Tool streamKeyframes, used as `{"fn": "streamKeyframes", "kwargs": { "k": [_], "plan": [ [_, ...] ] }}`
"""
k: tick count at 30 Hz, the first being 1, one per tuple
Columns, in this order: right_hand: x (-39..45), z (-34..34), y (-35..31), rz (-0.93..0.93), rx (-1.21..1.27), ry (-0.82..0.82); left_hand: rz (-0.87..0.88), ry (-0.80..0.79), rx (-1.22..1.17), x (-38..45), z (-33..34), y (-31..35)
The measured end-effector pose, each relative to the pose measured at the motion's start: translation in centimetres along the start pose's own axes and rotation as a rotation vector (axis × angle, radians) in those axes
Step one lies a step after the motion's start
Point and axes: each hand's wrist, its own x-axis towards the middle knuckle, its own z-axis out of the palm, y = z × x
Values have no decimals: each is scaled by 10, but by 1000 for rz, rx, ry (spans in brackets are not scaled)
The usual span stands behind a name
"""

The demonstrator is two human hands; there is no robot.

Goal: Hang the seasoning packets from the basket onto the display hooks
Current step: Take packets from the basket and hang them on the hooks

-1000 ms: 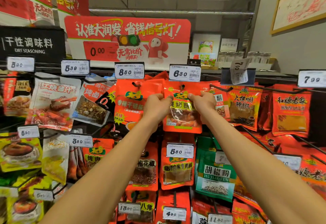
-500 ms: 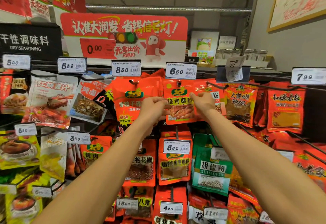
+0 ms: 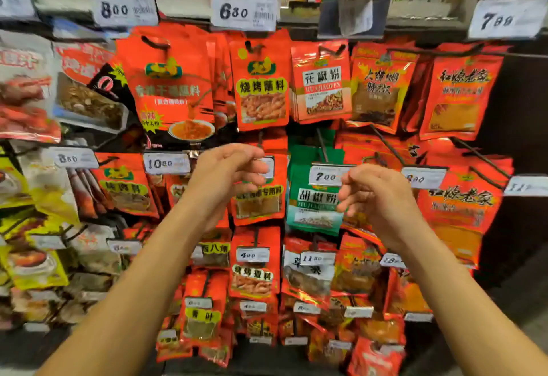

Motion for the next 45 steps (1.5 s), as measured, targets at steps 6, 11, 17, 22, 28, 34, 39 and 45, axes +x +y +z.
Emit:
{"fn": "streamKeyframes", "kwargs": {
  "k": [6,11,17,22,28,34,39,45],
  "plan": [
    [-59,-43,121,318,-31,-7,-336,148,47,-75,1,-131],
    [-114,-71,231,601,-153,-20,-659,274,58,-133,-4,-243],
    [-181,-99,379,902,-380,26,-1026,396,124,-211,-19,-377],
    [-240,-105,511,1143,-490,26,-1277,470,45,-272,-38,-492],
    [-266,-84,658,1260,-537,-77,-1382,499,71,-289,-73,-626],
    [-274,-53,800,1314,-641,-259,-1406,458,142,-283,-103,-748],
    [-261,15,889,1164,-766,-512,-1399,403,162,-292,-127,-818],
    [-251,127,973,1097,-606,-327,-1391,338,206,-326,-148,-857]
  ]
}}
